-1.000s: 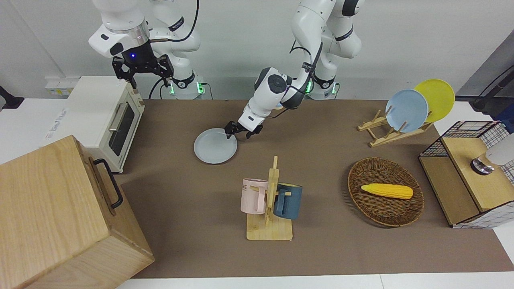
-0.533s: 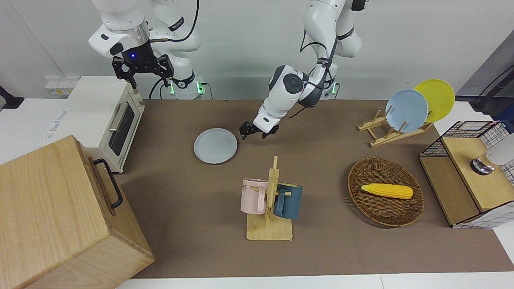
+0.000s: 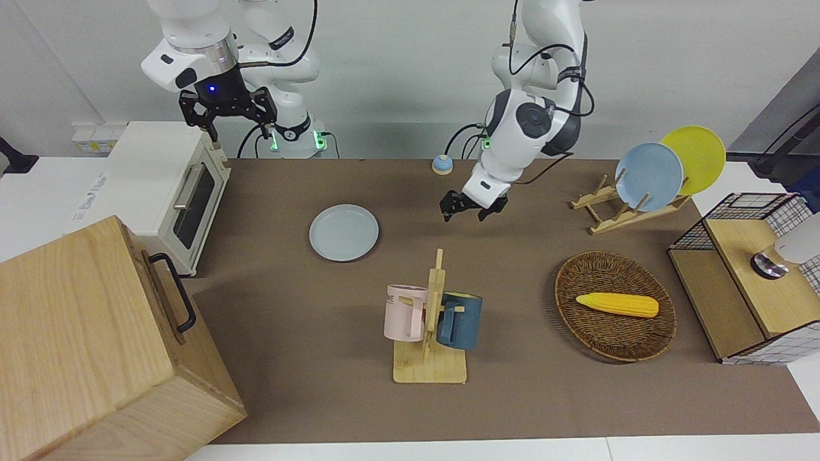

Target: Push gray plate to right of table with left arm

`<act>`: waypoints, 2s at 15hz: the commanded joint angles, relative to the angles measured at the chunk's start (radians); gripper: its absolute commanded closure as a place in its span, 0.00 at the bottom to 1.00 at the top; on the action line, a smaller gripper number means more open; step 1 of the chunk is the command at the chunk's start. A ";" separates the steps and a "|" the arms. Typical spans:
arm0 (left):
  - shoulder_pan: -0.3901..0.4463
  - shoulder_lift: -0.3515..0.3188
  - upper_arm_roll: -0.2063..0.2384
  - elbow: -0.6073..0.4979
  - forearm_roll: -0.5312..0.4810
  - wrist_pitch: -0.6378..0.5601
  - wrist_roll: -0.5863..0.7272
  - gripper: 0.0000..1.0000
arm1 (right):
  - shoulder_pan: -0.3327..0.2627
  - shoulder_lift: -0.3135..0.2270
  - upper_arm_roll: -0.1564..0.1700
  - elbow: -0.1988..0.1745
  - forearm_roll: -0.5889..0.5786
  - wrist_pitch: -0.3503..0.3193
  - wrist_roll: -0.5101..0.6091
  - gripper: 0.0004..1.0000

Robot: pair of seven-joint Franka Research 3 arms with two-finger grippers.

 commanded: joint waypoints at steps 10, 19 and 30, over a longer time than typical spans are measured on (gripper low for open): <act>0.289 -0.080 0.041 0.149 0.245 -0.231 0.419 0.01 | -0.024 -0.009 0.019 0.000 -0.008 -0.014 -0.008 0.00; 0.363 -0.106 -0.028 0.391 0.323 -0.438 0.419 0.01 | -0.024 -0.009 0.019 0.000 -0.008 -0.014 -0.008 0.00; 0.372 -0.109 -0.028 0.419 0.322 -0.484 0.411 0.01 | -0.024 -0.009 0.019 0.000 -0.008 -0.014 -0.008 0.00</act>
